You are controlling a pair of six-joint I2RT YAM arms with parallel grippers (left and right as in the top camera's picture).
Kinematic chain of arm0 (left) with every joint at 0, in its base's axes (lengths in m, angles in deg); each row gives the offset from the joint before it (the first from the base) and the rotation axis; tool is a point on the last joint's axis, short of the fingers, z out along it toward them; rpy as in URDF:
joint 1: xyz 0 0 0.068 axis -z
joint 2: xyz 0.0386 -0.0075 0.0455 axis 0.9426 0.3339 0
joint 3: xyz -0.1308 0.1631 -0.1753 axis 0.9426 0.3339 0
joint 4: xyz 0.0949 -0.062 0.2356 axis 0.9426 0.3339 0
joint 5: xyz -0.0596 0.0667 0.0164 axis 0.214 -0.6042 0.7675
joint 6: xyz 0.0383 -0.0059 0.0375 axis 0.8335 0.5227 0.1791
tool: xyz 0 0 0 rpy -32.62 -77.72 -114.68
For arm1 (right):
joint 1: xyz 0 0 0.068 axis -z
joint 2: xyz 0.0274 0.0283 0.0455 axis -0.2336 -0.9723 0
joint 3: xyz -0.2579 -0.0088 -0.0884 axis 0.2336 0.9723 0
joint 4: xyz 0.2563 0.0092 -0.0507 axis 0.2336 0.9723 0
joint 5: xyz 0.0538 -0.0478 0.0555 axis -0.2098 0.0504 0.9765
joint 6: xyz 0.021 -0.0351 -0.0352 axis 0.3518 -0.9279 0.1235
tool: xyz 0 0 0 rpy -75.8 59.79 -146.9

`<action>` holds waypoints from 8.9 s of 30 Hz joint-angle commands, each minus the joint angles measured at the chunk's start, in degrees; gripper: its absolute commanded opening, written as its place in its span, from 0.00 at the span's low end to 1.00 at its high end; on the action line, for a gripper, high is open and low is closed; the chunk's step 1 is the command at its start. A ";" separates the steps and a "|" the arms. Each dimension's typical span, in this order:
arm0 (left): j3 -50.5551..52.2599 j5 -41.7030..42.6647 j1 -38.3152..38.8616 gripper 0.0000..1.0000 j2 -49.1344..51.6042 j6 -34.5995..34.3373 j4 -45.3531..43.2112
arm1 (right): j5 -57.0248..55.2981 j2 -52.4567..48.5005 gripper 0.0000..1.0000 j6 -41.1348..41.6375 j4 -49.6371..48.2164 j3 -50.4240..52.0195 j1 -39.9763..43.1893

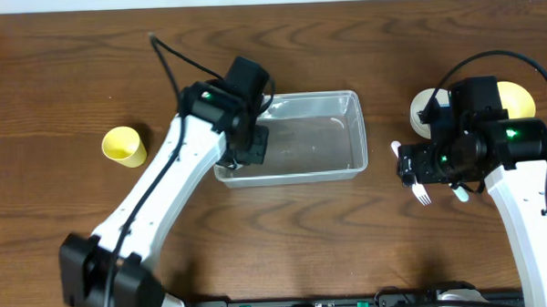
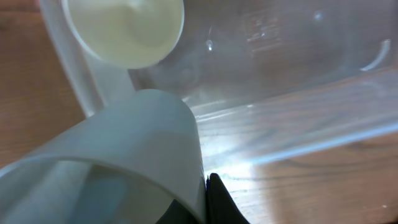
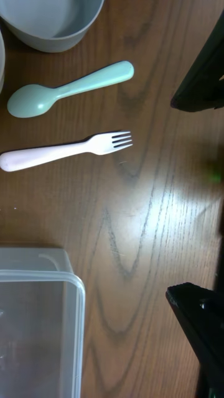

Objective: Pack container

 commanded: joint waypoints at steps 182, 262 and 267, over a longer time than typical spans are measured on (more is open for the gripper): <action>-20.31 -5.22 4.83 0.52 28.81 13.29 -3.23 | -0.17 0.04 0.91 -0.72 0.90 -0.81 0.44; 16.35 4.50 -28.17 0.66 -28.33 3.13 -5.53 | -12.59 -55.21 0.32 -0.72 -6.01 -32.22 1.95; 16.35 4.50 -28.17 0.66 -28.33 3.10 -5.53 | -12.59 -55.21 0.24 -0.72 -6.01 -32.22 1.95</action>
